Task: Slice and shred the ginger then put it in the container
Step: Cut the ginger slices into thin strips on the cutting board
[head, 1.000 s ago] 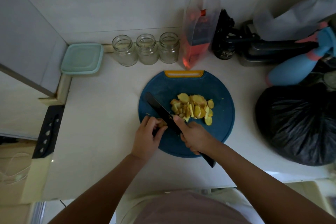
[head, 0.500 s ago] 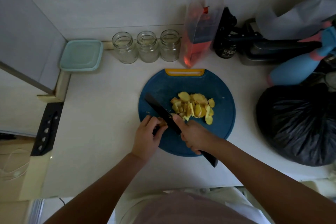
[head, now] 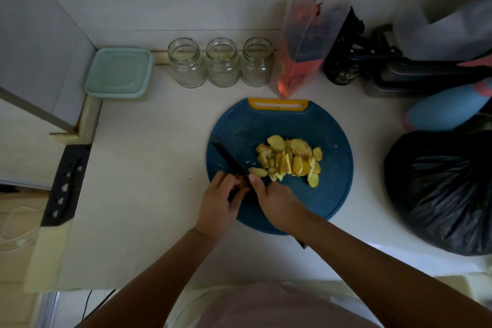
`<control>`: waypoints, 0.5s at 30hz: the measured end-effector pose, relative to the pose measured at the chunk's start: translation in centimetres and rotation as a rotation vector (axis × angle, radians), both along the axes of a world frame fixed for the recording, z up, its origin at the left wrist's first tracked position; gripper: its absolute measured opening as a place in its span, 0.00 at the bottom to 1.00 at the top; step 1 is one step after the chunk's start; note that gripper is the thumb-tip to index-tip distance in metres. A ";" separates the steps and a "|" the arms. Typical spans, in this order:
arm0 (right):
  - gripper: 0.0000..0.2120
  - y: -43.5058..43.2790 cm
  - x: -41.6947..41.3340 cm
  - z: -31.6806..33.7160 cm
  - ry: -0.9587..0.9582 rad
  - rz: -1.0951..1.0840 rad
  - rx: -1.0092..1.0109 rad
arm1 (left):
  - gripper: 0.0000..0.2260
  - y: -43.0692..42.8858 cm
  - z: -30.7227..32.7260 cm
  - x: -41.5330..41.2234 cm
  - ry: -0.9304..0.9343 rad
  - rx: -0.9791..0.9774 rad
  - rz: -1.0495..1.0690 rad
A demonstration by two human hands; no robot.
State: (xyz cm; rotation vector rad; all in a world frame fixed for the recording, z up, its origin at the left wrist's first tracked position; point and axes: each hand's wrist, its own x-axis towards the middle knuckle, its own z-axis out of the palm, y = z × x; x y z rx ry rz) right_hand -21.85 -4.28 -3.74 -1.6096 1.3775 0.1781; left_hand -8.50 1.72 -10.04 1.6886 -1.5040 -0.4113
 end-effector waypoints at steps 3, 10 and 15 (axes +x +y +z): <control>0.25 -0.3 -0.3 -0.2 0.007 -0.032 0.015 | 0.11 -0.1 -0.1 0.2 0.022 0.022 0.003; 0.29 -0.4 -1.9 -1.0 -0.129 -0.335 0.151 | 0.09 0.4 0.1 0.0 0.057 0.030 0.013; 0.28 0.7 -2.9 -0.2 -0.215 -0.382 0.234 | 0.04 0.5 0.0 0.0 0.043 0.044 0.052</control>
